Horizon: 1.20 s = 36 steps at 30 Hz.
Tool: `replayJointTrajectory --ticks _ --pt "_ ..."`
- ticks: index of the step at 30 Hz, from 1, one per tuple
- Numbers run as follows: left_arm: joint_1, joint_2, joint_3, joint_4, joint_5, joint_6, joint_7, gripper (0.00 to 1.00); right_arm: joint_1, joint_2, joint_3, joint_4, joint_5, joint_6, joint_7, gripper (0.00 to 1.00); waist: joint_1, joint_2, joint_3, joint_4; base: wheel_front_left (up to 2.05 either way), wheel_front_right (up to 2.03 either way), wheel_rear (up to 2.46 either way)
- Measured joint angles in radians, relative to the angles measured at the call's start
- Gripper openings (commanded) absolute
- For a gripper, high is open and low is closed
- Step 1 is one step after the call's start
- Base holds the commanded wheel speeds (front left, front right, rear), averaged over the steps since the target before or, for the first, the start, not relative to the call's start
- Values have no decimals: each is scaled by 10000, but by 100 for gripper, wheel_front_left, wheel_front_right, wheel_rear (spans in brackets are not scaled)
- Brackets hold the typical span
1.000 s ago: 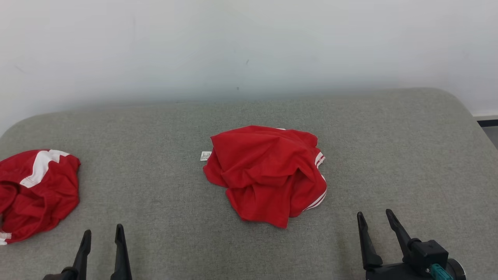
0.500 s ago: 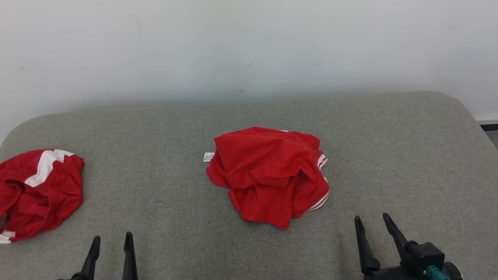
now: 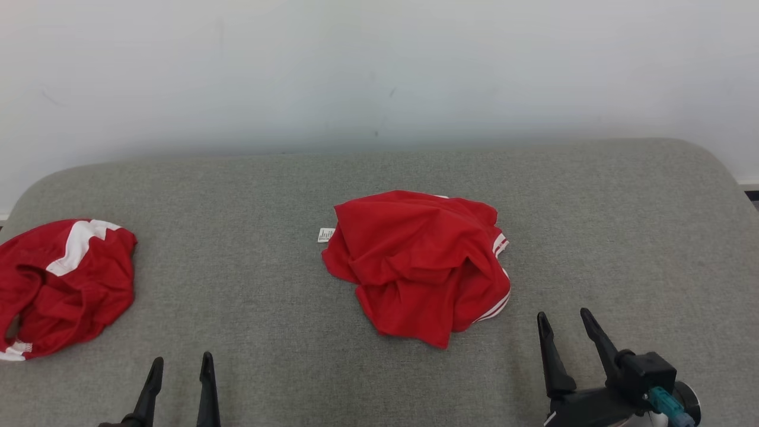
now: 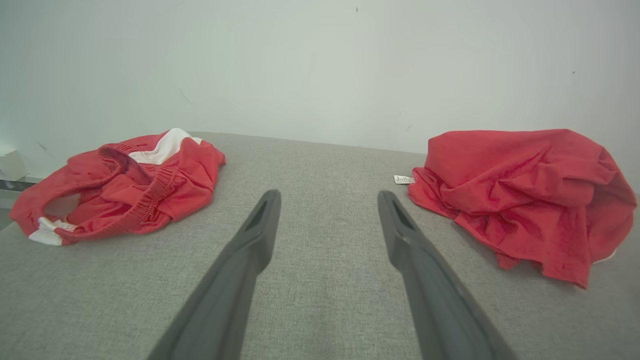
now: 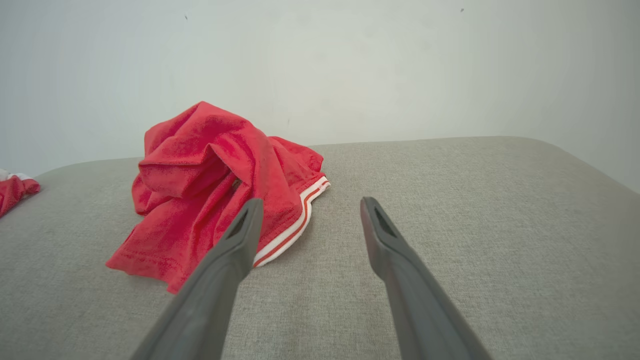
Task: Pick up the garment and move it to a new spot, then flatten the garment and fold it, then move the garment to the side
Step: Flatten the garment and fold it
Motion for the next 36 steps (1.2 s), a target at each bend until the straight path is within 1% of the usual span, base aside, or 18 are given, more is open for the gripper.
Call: replayJointTrajectory --ticks 4,8,12,18,20,24,25,26,27,28,32,36 --pt "-17 -6 -224 -115 -4 73 0 100 -555 0 -84 205 50 0 79 100 0 0 88 212 0 0 0" --pt "-168 -10 -433 -268 -36 75 0 100 -1395 2 -267 796 75 0 585 100 0 1 338 428 0 0 0" --pt "-470 -12 -629 -353 -52 71 0 100 -2387 0 -667 1682 69 0 1179 100 1 0 693 675 0 0 0" --pt "-991 -13 -884 -332 -173 71 0 100 -3500 -4 -1331 3379 -376 0 2266 100 2 1 1250 1167 0 0 0" --pt "-1065 -13 -959 -309 -222 86 0 100 -3721 -6 -1323 3927 -389 0 2623 100 2 1 1400 1354 0 0 0" --pt "-1084 -10 -1005 -272 -255 161 0 100 -4097 -10 -1024 4732 -274 -4 2968 100 1 1 1630 1663 0 0 0" --pt "-1086 -13 -1014 -259 -255 165 0 100 -4196 -35 -966 4847 -238 -2 3035 79 1 0 1670 1721 0 0 0" --pt "-1086 -12 -1005 -247 -257 174 0 100 -4282 -56 -905 4982 -159 -10 3103 39 1 0 1699 1766 0 0 0" --pt "-1086 -12 -999 -234 -257 176 0 100 -4340 -86 -842 5089 -102 -31 3175 18 1 0 1718 1799 0 0 0" --pt "-1085 -15 -988 -211 -261 178 0 100 -4401 -105 -763 5168 -84 -33 3214 0 0 0 1717 1811 0 0 0" --pt "-1082 -12 -884 -151 -290 222 0 100 -4562 -38 -374 5363 -50 -31 3336 0 1 0 1641 1728 0 0 0" --pt "-1080 -13 -821 -111 -305 199 0 100 -4610 -33 -297 5260 -316 -17 3072 0 1 1 1518 1568 0 0 0"
